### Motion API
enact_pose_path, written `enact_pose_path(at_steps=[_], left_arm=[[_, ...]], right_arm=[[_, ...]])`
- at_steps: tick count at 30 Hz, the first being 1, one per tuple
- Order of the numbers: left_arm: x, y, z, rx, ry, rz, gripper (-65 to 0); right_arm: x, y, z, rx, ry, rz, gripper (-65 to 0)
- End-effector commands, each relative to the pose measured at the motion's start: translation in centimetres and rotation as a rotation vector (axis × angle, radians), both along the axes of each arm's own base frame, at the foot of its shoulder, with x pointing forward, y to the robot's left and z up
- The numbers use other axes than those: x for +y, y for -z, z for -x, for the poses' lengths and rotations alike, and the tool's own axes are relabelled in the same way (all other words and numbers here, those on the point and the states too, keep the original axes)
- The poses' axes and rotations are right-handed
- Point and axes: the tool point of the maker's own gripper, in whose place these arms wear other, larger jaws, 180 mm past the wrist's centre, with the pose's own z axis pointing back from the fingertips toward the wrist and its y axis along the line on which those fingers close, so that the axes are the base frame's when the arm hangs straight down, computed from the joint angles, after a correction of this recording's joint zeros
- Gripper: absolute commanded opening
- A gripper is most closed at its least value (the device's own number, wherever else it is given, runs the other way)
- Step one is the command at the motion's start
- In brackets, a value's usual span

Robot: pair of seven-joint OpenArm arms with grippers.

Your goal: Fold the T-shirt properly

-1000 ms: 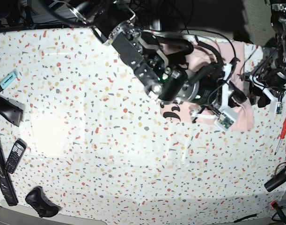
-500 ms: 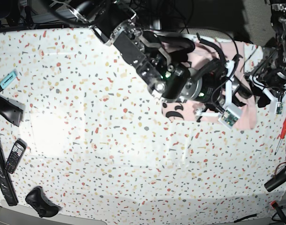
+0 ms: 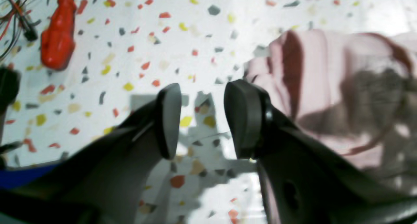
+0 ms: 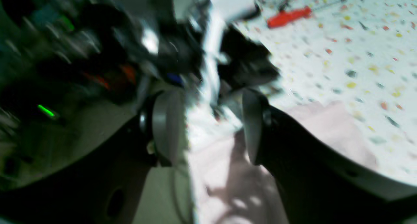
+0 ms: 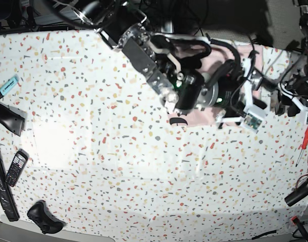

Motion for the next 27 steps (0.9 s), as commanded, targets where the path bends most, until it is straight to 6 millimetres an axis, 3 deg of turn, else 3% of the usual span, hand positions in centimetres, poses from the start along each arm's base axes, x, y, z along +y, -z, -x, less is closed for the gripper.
enact_pose_path(at_steps=[1,5,9,11,16,21,27], left_arm=[[0.1,-1.6,-0.7,-0.044,0.011,0.02,-39.6],[-2.2,-1.6,0.0,-0.003,0.091,0.145,-39.6],[-4.1,-0.9,1.1,0.06,0.14,0.228,-39.6],[-5.1,-0.7,1.4,0.064,0.159,0.259,-39.6],[-6.7,0.3,2.6,0.078,0.171,0.316,-39.6],[-6.8,1.3,3.8,0.114,0.163,0.323,-39.6],[-7.2,3.6,7.1,0.22,0.193,0.309,-41.2]], right_arm=[[-0.4,-1.6,-1.7,-0.055,0.031,-0.008,-35.1],[-6.0,1.3,-7.2,-0.036,0.218,0.228,-35.1],[-11.5,1.2,-11.6,0.042,0.415,0.199,-35.1],[-13.7,0.8,-12.9,0.081,0.483,0.15,-35.1],[-20.2,2.5,-14.7,0.103,0.61,0.205,-35.1],[-21.5,3.7,-13.8,0.14,0.594,0.225,-38.6],[-20.8,4.4,-12.8,0.106,0.556,0.193,-59.7]])
